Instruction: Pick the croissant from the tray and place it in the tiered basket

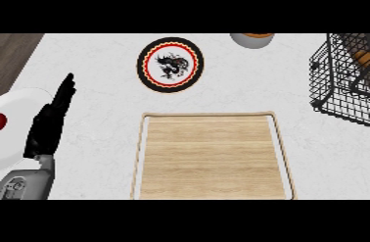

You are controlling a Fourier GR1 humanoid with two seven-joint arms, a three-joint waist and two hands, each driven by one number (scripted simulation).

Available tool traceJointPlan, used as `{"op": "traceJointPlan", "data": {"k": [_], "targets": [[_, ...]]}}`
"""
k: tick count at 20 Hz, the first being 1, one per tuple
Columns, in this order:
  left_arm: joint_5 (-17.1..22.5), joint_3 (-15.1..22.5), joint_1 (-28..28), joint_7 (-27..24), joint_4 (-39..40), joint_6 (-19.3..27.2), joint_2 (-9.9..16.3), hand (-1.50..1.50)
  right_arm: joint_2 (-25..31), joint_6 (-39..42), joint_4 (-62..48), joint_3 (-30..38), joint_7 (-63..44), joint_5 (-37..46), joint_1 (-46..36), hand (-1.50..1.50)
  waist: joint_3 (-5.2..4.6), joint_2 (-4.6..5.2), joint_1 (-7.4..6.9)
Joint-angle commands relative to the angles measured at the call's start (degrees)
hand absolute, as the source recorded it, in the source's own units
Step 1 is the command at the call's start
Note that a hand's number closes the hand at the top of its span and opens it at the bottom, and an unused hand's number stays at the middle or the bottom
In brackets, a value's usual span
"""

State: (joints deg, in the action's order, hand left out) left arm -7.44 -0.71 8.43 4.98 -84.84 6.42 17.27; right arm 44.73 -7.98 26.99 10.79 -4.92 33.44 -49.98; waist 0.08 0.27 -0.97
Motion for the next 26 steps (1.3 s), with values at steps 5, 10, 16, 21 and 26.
{"op": "traceJointPlan", "data": {"k": [5, 10, 16, 21, 26], "targets": [[-1.23, -0.71, -0.98, 0.85, -0.75, 0.68, -0.52, 0.0, -0.43, -5.61, 5.92, 6.62, 3.01, -6.23, 2.53, -1.5, -0.09, -0.53, 1.26], [-1.87, -1.09, -0.55, -3.25, 2.93, 0.39, -1.18, 0.0, 5.14, -3.56, 9.26, 9.28, -0.68, -8.05, 2.65, -1.5, -0.14, -0.49, 1.63], [-1.84, -1.21, -0.74, 0.22, 0.8, 0.27, -1.37, 0.0, 12.83, 7.63, 11.6, 16.93, -4.85, -16.58, 9.59, -1.5, -0.11, -0.78, 2.71], [1.2, -5.19, -2.22, -1.78, 1.1, -2.54, 1.36, 0.0, 14.12, 11.77, 16.71, 23.55, -1.41, -22.94, 24.02, -1.5, -0.12, -0.83, 2.97], [1.16, -5.1, -2.61, 0.52, -3.09, -3.25, 1.9, 0.0, 18.52, 18.42, 12.59, 33.13, 9.42, -29.19, 34.23, -1.5, -0.02, -0.64, 2.41]]}}
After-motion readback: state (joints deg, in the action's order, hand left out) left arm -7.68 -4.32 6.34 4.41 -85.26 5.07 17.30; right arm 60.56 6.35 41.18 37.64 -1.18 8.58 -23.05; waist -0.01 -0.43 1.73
